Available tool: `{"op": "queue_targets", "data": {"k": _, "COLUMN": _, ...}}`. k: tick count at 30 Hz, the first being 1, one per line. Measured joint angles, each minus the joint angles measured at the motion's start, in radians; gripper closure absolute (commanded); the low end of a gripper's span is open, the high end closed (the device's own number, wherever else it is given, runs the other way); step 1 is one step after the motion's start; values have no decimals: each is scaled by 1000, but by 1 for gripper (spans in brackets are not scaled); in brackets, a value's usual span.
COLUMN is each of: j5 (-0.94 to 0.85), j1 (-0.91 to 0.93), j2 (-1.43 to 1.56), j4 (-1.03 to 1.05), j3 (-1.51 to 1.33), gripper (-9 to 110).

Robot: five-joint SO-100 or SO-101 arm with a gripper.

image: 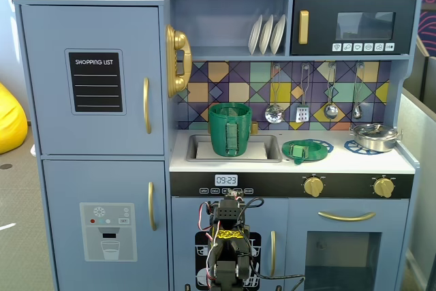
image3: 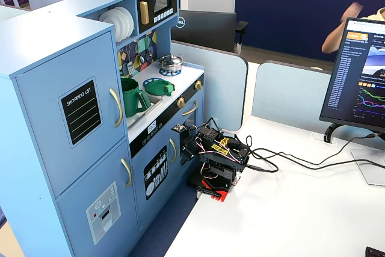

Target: Pick up the lid from the counter and put it on the green recipient

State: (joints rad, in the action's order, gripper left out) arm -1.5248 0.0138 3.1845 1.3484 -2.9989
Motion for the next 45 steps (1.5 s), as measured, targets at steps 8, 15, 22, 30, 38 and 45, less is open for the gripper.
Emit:
{"op": "queue_targets", "data": {"k": 8, "j5": -11, "j1": 31, "j2": 0, "j4": 0, "j3": -2, "gripper": 101}}
{"op": "queue_targets", "data": {"k": 15, "j5": -5, "j1": 120, "j2": -8, "j4": -35, "j3": -2, "gripper": 101}}
{"op": "queue_targets", "data": {"k": 22, "j5": -64, "j1": 356, "j2": -221, "j4": -411, "j3": 210, "gripper": 92}}
{"op": "queue_targets", "data": {"k": 30, "j5": -124, "j1": 538, "j2": -430, "j4": -945, "j3": 416, "gripper": 59}}
{"op": "queue_targets", "data": {"k": 38, "j5": -152, "j1": 586, "j2": -644, "j4": -1339, "j3": 469, "gripper": 58}}
{"op": "queue_targets", "data": {"k": 45, "j5": -153, "j1": 589, "j2": -798, "j4": -1399, "j3": 578, "gripper": 60}}
